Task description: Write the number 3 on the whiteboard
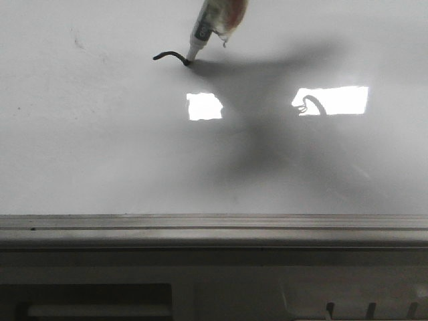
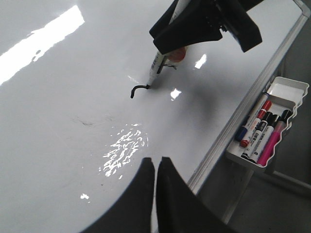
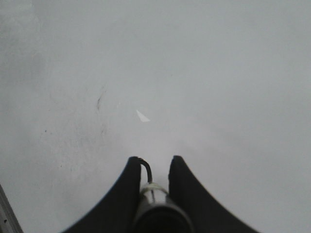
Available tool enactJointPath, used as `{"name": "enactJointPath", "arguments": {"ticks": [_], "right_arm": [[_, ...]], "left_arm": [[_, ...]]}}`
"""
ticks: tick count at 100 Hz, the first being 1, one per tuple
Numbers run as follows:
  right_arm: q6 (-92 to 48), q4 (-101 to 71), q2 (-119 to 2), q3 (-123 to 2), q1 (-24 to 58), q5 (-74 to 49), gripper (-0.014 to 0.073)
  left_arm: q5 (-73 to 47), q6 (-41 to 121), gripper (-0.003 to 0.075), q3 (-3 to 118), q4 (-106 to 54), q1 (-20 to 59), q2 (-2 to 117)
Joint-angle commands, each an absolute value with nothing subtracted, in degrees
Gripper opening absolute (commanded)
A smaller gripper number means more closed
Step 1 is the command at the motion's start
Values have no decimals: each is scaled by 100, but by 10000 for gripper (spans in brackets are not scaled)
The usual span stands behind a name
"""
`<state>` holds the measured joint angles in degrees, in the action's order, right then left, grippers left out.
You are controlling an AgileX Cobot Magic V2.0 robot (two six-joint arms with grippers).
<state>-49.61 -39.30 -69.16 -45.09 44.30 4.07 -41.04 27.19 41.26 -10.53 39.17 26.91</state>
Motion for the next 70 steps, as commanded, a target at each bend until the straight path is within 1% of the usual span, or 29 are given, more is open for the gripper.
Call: {"name": "enactJointPath", "arguments": {"ticks": [1,23,35,51,70], "right_arm": [[-5123,-4011,-6964,-4498,4414,654,-59],[-5123,-4011,-7300,-4546,4759,874,-60],[-5123,-4011,-7313,-4546,4807,884,-60],[-5123,-4011,-6987,-4523,4532,902,-59],[-5123,-4011,-6626,-4502,4061,223,-59]], "left_arm": [[-3657,2648,-20,4276,-1171,3949,2721],[-3490,2648,-20,4276,-1171,3949,2721],[-3413,2648,-21,4276,-1171,3949,2721],[-3402,2648,-20,4276,-1171,3949,2721],[-3423,2648,-21,4276,-1171,3949,2721]]}}
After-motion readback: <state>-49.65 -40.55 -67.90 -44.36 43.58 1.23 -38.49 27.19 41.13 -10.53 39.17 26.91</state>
